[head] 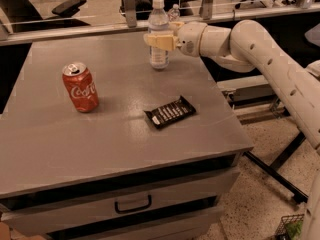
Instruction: Pick blue plastic bottle
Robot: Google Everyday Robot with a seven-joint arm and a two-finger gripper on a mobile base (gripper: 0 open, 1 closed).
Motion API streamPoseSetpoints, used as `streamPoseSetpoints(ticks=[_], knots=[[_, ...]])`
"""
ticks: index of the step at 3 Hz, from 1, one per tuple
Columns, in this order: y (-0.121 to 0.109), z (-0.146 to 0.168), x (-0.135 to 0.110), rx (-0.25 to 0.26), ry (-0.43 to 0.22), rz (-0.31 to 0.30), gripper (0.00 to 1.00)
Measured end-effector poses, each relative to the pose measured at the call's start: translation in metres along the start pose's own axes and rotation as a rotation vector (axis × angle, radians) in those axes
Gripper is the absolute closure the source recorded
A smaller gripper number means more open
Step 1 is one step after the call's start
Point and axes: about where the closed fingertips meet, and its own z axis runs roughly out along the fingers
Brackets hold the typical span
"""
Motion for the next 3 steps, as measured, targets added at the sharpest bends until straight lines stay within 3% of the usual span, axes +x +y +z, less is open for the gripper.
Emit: streamPoseSetpoints(ticks=[1,2,3], knots=[[0.006,-0.012,-0.029,-0.018,-0.056,-0.057,0.96],[0.015,-0.033,-0.078,-0.022,-0.146,-0.149,1.00],[0.015,-0.033,-0.078,-0.022,-0.146,-0.149,1.00]])
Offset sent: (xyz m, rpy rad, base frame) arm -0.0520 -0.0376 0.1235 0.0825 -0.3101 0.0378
